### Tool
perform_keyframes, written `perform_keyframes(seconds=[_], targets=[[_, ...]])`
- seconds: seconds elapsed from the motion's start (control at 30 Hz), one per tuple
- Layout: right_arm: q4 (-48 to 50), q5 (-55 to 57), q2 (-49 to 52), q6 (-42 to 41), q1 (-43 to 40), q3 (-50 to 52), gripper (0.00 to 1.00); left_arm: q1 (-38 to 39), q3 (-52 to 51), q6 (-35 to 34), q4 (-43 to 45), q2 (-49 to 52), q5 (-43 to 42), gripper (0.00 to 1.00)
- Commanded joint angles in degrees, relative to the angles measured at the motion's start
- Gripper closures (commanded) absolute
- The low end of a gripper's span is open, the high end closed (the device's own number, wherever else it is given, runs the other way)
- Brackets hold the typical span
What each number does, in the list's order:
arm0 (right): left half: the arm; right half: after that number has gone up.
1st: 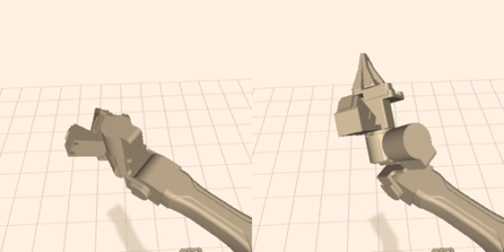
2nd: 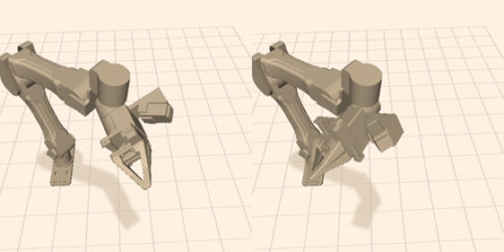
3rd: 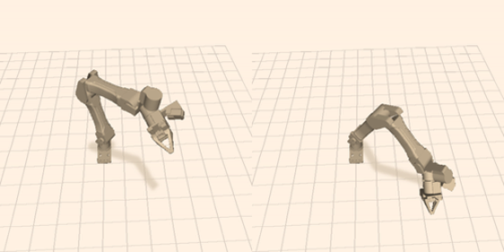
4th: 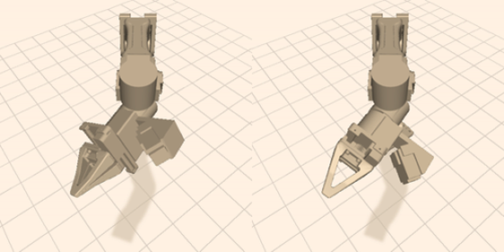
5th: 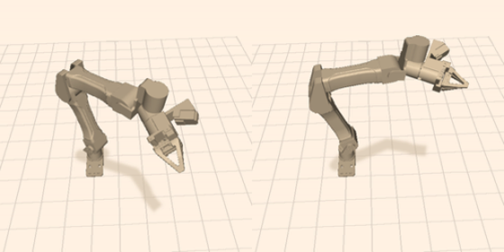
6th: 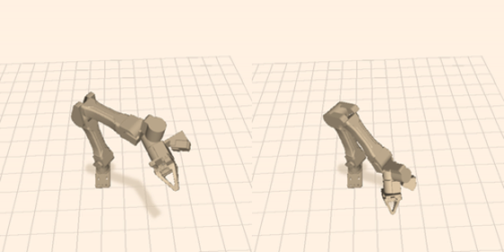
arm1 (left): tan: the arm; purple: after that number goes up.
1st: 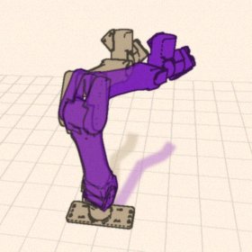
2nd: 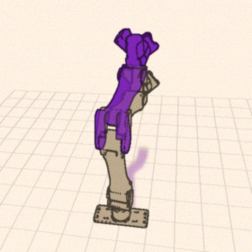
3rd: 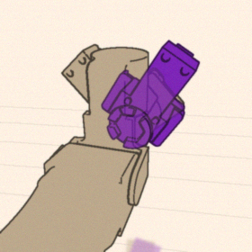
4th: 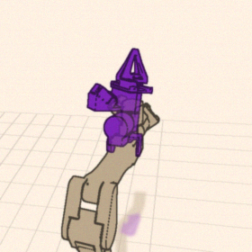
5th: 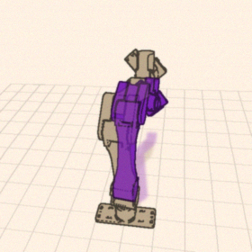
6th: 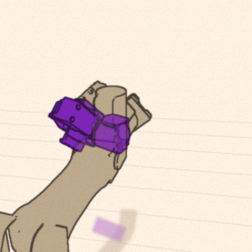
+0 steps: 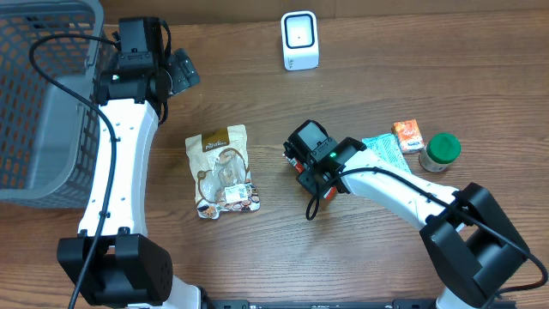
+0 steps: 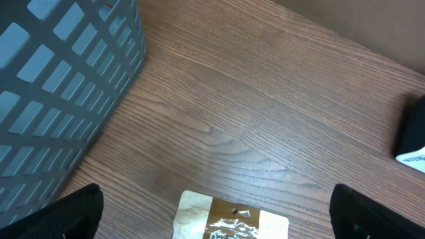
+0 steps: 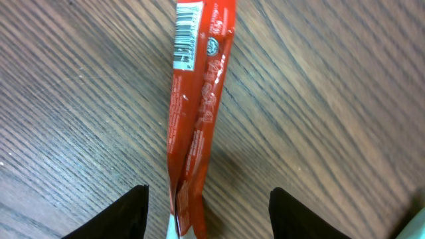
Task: Scan the item barcode
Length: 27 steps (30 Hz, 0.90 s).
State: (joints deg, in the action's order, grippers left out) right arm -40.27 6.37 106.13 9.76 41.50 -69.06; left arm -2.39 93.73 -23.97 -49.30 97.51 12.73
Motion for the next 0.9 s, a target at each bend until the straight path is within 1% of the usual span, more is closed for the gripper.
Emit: perform_keyframes(seconds=[0.0,0.1,0.27,0.37,0.47,0.63,0.73,0.87], targets=[[-0.7,-0.1,-1.6,-4.7,-1.1,-1.0,0.44,-0.2,0.1,0.0,0.1,0.5,1.2,0.0],[-1.7,-0.5,-1.6,-4.9,-1.2,-0.6,0.47,-0.2,0.1,0.0,0.1,0.5,1.2,0.0],[-1.4,-0.5,-1.6,-4.9,-1.4,1.1,0.65,-0.2,0.1,0.0,0.0,0.5,1.2,0.0],[-1.4,-0.4,-1.5,-4.9,-1.5,1.7,0.71,-0.2,0.1,0.0,0.1,0.5,1.2,0.0],[-0.5,-0.4,-1.5,-4.9,-1.5,2.4,0.72,-0.2,0.1,0.0,0.0,0.5,1.2,0.0],[0.4,-0.4,-1.5,-4.9,-1.5,2.7,0.71,-0.2,0.1,0.0,0.1,0.5,1.2,0.0],[1.2,-0.4,-1.6,-5.3,-1.5,2.3,0.8,-0.2,0.1,0.0,0.1,0.5,1.2,0.0],[-1.6,-0.5,-1.8,-7.3,-1.5,-1.3,0.8,-0.2,0.1,0.0,0.1,0.5,1.2,0.0]])
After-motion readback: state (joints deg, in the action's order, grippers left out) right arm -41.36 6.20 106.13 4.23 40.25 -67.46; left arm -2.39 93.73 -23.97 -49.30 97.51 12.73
